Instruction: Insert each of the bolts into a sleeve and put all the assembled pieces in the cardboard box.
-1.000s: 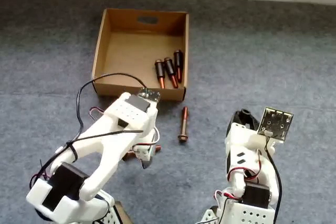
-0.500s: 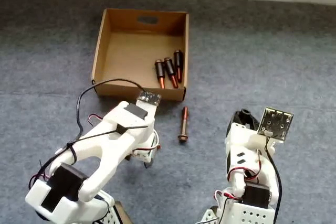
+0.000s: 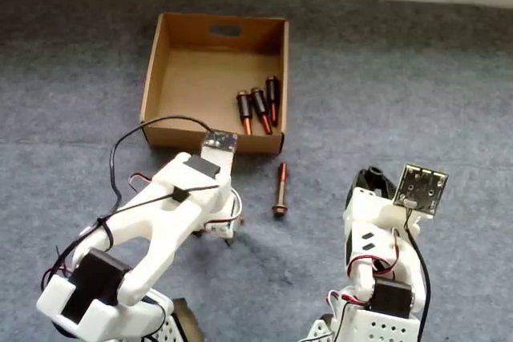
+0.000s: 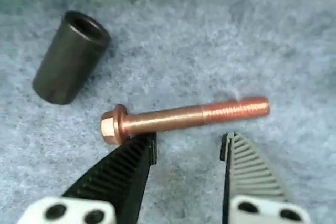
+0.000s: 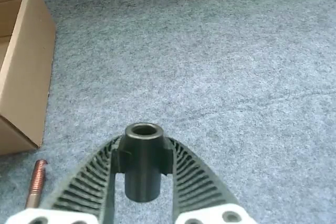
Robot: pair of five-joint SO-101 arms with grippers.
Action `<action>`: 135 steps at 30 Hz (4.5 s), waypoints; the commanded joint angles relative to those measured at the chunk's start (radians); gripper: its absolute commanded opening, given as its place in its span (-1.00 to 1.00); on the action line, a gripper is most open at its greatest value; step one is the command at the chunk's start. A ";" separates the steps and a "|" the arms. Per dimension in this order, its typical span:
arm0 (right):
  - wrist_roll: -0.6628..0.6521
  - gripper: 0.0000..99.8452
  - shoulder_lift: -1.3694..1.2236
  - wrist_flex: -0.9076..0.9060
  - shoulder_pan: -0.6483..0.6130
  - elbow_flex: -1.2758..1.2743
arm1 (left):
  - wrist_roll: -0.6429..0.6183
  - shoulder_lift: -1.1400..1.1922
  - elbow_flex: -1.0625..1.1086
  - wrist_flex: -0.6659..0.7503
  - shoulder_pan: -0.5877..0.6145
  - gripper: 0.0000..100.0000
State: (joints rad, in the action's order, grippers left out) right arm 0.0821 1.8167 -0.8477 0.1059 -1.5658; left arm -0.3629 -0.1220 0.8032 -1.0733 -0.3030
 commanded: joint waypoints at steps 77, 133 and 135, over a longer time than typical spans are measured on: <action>0.008 -0.99 0.008 -0.005 0.007 0.002 | -0.494 -0.096 -0.452 -0.433 0.021 -0.54; 0.006 -0.99 0.008 -0.005 0.005 0.002 | -0.559 0.401 -0.714 -0.367 0.035 -0.54; 0.006 -0.99 0.008 -0.005 0.005 0.002 | -0.551 0.401 -0.723 -0.368 0.030 -0.54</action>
State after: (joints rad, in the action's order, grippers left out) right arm 0.0821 1.8167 -0.8477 0.1059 -1.5689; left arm -0.9091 0.2846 0.1250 -1.4446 -0.2677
